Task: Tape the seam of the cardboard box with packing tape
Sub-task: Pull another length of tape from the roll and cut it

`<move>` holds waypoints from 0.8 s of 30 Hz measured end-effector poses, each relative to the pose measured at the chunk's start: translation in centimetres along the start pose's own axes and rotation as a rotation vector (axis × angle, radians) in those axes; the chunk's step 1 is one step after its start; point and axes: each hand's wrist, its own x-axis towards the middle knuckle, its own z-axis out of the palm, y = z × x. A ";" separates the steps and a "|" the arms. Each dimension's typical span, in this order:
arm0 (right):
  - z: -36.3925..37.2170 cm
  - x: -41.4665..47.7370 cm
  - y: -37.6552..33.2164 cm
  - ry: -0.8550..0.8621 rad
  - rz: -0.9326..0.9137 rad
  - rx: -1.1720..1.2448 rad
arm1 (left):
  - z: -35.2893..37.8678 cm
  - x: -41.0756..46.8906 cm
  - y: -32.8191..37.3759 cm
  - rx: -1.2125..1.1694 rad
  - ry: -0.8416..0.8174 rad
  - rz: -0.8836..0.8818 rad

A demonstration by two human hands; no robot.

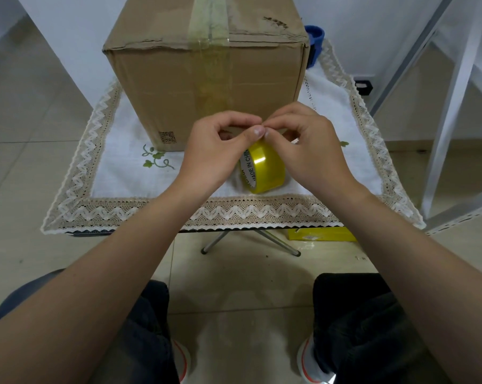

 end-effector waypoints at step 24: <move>-0.1 -0.1 -0.1 -0.039 0.005 -0.072 | -1.1 0.2 0.8 -0.034 -0.105 -0.282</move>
